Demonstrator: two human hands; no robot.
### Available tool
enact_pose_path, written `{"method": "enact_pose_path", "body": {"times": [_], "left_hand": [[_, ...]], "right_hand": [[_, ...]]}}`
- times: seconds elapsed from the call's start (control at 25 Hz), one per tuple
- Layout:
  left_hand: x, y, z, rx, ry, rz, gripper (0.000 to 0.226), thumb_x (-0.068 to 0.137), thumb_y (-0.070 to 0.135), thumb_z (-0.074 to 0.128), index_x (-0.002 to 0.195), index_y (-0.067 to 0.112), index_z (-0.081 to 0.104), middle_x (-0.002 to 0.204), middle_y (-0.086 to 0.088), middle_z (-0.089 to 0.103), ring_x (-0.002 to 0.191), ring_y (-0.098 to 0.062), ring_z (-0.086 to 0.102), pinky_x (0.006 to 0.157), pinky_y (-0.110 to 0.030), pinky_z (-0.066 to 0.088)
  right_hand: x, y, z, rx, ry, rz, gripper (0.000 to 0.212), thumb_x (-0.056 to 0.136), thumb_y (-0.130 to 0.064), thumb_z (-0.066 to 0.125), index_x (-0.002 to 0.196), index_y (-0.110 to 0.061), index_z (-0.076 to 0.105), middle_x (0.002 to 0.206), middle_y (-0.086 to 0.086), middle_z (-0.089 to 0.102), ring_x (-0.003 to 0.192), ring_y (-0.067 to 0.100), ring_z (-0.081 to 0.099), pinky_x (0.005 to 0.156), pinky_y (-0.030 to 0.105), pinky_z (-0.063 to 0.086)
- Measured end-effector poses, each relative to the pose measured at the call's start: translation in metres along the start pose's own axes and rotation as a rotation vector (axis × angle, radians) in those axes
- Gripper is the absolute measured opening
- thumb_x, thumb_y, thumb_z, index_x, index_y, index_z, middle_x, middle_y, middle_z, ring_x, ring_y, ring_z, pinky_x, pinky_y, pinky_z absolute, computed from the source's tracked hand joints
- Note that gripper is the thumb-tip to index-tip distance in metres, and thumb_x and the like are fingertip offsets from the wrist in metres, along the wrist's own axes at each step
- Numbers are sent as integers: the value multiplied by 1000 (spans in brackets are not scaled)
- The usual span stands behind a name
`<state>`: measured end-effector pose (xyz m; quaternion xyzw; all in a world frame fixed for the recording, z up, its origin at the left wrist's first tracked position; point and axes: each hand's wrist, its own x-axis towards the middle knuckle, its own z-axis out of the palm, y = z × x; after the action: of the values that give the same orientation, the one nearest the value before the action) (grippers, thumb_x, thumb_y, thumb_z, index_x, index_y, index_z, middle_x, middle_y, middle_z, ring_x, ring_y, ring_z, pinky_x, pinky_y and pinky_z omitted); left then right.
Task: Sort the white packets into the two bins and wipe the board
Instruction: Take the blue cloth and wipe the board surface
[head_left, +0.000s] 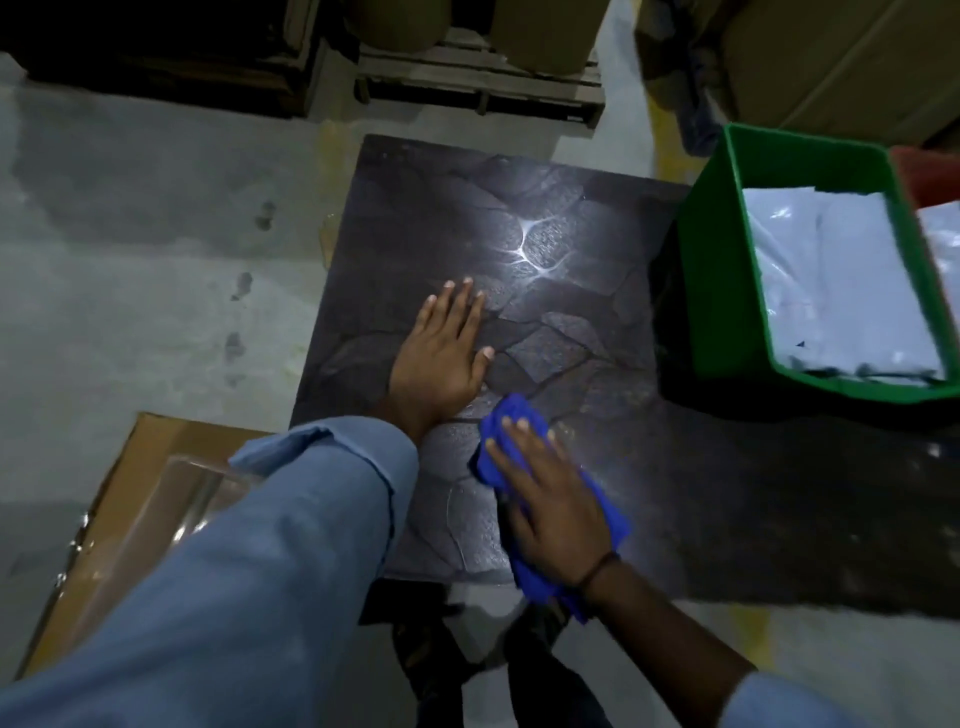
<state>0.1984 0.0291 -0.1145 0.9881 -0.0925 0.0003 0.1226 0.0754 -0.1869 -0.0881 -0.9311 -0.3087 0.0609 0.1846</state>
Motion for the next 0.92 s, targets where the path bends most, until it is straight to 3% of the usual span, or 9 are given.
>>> {"method": "enact_pose_path", "body": {"times": [0.12,0.32,0.52,0.68,0.8,0.92], "left_hand": [[0,-1,-1,-21,3,-4,71,101,45,37,159,7,22,168,-15,15,156,-32,12,125,-49,16],[4,-3,7,-23,48,-6,70,102,45,36,160,9,21,169,-12,12,157,-28,8,125,-48,16],[6,-4,8,-5,35,-4,71,102,45,38,161,10,17,170,-9,6,158,-25,1,127,-46,12],[5,-9,8,75,23,-11,72,102,46,37,161,11,16,170,-9,4,158,-24,0,126,-46,14],[7,-6,6,97,16,-14,72,102,47,36,161,11,16,170,-9,4,158,-24,-1,126,-46,14],[7,-1,6,53,41,-8,70,102,46,37,160,9,20,170,-10,8,158,-25,2,126,-46,14]], "right_hand": [[2,15,-6,5,-55,-149,60,95,-22,56,152,-23,37,163,0,24,152,19,17,123,46,18],[154,115,-21,29,183,190,55,92,-31,46,147,-21,47,157,9,38,147,26,31,120,49,23],[343,182,-51,-30,181,334,54,93,-31,45,145,-17,47,156,15,37,145,32,30,119,42,22],[399,155,-45,-78,123,212,53,95,-28,49,146,-18,46,156,15,36,142,33,34,118,39,23],[382,134,-32,-66,46,14,54,94,-27,51,146,-19,47,156,12,37,145,30,32,119,38,19],[333,117,-24,-22,20,-73,55,91,-29,50,145,-20,49,156,8,40,145,29,33,120,42,20]]}}
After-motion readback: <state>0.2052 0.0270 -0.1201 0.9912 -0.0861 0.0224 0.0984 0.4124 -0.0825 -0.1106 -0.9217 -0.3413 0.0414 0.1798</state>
